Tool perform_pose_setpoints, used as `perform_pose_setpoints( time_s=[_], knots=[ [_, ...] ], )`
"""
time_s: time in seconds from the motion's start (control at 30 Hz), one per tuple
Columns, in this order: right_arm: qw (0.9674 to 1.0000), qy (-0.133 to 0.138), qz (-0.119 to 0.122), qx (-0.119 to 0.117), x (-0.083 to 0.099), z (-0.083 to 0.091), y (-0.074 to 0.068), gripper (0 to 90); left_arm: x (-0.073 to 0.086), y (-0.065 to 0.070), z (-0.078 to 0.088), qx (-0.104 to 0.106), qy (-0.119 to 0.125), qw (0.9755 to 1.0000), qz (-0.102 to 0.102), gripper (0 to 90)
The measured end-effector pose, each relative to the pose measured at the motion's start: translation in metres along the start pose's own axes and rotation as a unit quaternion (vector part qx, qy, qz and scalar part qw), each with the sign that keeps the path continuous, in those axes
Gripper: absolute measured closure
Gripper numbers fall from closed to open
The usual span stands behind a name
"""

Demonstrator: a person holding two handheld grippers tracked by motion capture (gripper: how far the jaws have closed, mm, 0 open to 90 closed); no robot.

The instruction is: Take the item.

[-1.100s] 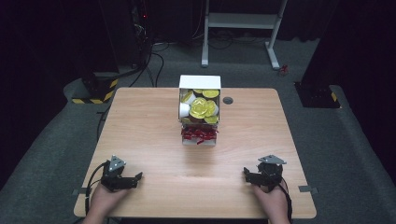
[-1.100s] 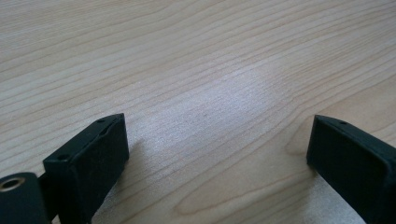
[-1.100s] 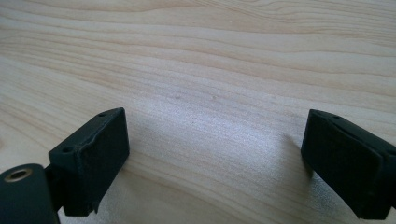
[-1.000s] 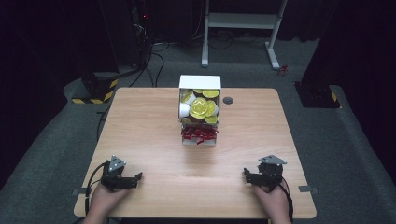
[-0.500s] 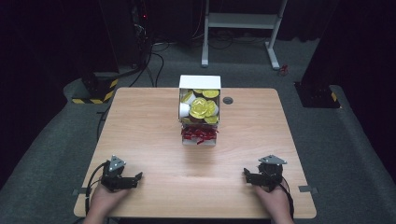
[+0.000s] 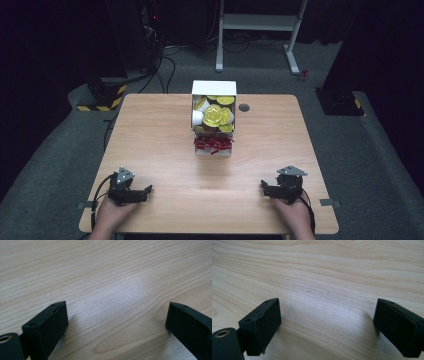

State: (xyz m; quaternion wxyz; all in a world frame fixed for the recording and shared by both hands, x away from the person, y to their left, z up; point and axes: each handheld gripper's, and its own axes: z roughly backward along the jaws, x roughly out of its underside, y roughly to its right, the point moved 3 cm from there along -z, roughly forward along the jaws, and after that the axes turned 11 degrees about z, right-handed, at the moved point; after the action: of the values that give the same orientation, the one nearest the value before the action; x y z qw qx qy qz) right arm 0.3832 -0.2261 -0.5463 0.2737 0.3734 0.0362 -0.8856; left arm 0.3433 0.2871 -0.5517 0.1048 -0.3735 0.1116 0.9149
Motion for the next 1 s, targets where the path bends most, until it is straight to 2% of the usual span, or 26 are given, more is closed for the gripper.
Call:
perform_pose_setpoints(
  time_s=[0.4, 0.5, 0.57, 0.6, 0.67, 0.7, 1.0],
  knots=[
    [1.0000, -0.001, 0.000, 0.000, 0.000, 0.000, 0.000, 7.8, 0.001, 0.001, 0.002, 0.001, 0.002, 1.0000, 0.000, 5.7],
    [1.0000, -0.001, -0.002, 0.000, 0.000, 0.000, 0.000, 7.8, 0.000, 0.000, 0.002, -0.005, 0.000, 1.0000, 0.004, 6.2],
    [1.0000, -0.001, -0.002, 0.000, 0.000, 0.000, 0.000, 7.8, -0.001, -0.001, 0.004, -0.010, 0.015, 0.9998, 0.010, 7.2],
    [1.0000, -0.001, -0.002, -0.001, 0.000, 0.000, 0.000, 7.8, -0.004, -0.002, 0.008, 0.009, 0.024, 0.9990, 0.036, 7.6],
    [1.0000, 0.002, 0.004, -0.002, 0.001, 0.000, 0.000, 7.8, -0.006, -0.002, 0.009, 0.013, 0.028, 0.9988, 0.038, 7.6],
    [1.0000, 0.001, 0.007, -0.003, 0.001, 0.001, 0.000, 7.8, -0.009, 0.002, 0.011, 0.013, 0.031, 0.9989, 0.032, 7.6],
    [1.0000, -0.001, 0.002, -0.005, 0.002, 0.003, -0.001, 7.8, -0.020, 0.010, 0.021, 0.023, 0.055, 0.9979, 0.026, 7.3]
  ],
)
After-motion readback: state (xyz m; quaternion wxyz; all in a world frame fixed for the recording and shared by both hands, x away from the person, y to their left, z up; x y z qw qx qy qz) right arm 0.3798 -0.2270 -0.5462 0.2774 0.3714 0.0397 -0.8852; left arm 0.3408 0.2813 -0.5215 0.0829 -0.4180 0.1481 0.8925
